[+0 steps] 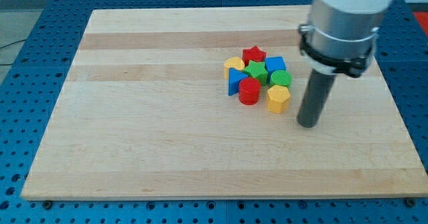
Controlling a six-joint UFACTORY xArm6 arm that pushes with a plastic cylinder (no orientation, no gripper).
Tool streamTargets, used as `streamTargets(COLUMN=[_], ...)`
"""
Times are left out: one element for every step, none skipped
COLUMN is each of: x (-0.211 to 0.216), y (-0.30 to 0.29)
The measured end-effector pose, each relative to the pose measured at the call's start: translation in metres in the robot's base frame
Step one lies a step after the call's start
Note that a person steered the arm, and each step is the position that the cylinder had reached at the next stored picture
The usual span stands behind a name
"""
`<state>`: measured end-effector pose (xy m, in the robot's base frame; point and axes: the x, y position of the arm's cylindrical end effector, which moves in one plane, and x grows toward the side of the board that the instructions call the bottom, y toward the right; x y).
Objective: Separate the red star from a group of blocks
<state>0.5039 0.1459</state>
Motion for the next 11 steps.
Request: streamTargets(x=[-0.020,-0.063,-0.098,-0.123,-0.131,-0.113,-0.097,-0.107,-0.157,-0.192,-0.207], y=[-0.060,-0.085,-0.113,-0.136,-0.121,-0.113,-0.091,-0.077,-0.079,-0.082,-0.057])
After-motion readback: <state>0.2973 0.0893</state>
